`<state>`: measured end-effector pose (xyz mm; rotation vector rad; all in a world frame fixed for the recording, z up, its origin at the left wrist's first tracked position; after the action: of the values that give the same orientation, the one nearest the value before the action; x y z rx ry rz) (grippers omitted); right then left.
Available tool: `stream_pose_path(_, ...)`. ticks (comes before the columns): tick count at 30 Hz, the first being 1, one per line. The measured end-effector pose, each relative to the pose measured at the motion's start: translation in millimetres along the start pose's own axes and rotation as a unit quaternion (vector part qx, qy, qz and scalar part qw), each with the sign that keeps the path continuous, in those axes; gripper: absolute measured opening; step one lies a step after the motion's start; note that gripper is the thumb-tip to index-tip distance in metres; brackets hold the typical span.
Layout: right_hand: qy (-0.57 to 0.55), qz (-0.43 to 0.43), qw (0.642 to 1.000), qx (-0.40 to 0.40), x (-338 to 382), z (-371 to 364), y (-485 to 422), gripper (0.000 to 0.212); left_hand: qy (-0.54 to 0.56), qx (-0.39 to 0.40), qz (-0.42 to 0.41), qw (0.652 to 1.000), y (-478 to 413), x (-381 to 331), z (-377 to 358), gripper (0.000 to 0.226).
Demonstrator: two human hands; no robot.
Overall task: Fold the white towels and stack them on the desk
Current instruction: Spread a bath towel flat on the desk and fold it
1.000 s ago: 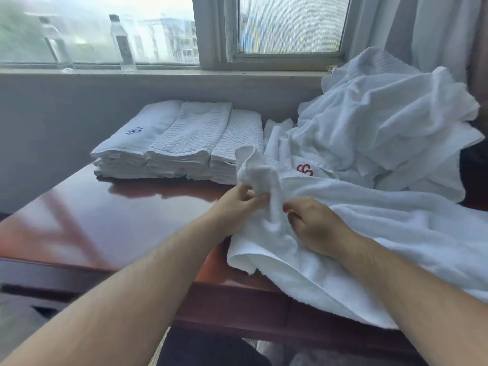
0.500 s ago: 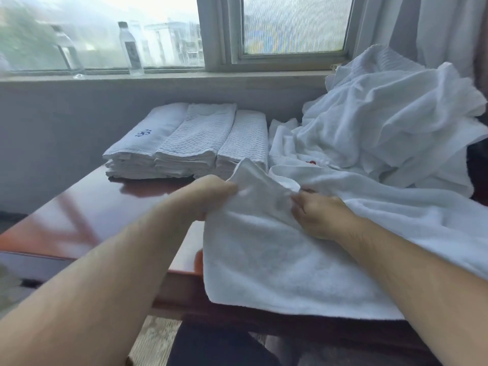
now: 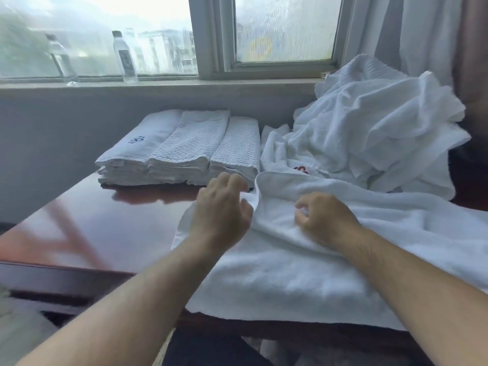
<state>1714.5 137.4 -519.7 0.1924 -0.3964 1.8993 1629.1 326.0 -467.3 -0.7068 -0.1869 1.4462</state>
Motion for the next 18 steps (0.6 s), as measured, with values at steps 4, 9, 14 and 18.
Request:
stream_pose_path(4, 0.087, -0.161, 0.983, -0.021, -68, 34, 17, 0.023, 0.037, 0.162, -0.113, 0.980, 14, -71, -64, 0.018)
stream_pose_path(9, 0.109, -0.343, 0.931, 0.056, -172, 58, 58, 0.060, -0.046, 0.248, -0.115, 0.961, 1, -112, -122, 0.047)
stream_pose_path(14, 0.071, -0.359, 0.922, 0.128, -217, 40, 72, 0.091, -0.050, 0.245, -0.114, 0.961, -5, -124, -150, 0.063)
stream_pose_path(18, 0.085, -0.327, 0.931, 0.141, -227, 39, 48, 0.093, -0.049, 0.281, -0.162, 0.945, 6, -119, -161, 0.069)
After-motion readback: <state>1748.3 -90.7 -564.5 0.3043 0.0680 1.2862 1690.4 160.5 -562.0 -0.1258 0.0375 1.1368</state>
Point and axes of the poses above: each hand's wrist, its own y-axis away from the middle knuckle, its own z-axis out of the back of the hand, x = y × z, the point moved 9 cm from there along -y, towards the middle knuckle, and after that the axes turned 2 degrees about x, right-handed, at the moved point
